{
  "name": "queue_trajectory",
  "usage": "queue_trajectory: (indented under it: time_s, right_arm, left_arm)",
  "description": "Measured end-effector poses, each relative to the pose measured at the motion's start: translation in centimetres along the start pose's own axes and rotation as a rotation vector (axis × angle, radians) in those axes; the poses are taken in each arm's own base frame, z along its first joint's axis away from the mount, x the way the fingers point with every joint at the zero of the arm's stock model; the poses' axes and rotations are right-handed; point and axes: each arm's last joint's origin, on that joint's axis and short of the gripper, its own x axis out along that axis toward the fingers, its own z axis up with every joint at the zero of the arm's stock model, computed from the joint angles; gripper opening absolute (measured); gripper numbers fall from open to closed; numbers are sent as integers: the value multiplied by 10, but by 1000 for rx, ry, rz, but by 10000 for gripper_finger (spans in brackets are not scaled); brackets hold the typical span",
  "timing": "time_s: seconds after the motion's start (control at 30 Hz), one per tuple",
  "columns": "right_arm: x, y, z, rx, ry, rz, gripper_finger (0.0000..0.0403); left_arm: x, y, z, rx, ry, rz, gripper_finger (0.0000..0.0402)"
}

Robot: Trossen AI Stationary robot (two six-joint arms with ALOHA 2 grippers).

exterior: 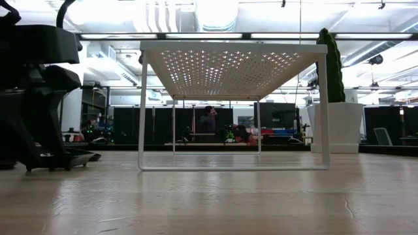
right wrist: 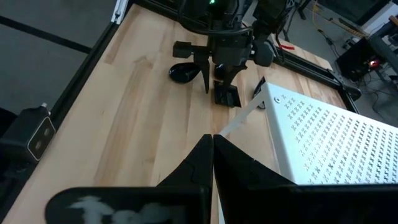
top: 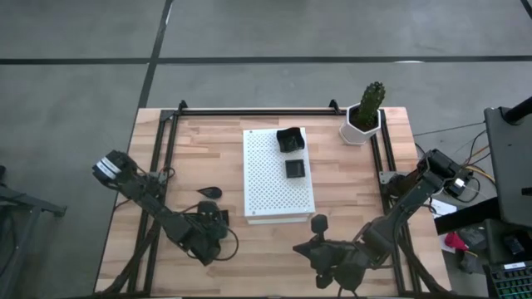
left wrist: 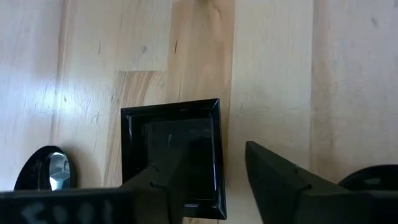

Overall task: Pick & Place Mini shaped plates
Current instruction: Stack the black square plate on top of the black square plate on the shelf

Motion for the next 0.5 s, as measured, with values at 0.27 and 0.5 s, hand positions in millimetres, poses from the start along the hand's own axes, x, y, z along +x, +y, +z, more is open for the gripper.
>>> queue_trajectory:
  time_s: [0.27,0.5]
  right_arm:
    - [0,0,0,3,-4,1,8]
    - [0,0,1,4,-6,1,8]
  left_arm:
    - [0,0,0,-2,8,-10,44]
    - [-1,0,0,-3,16,-23,5]
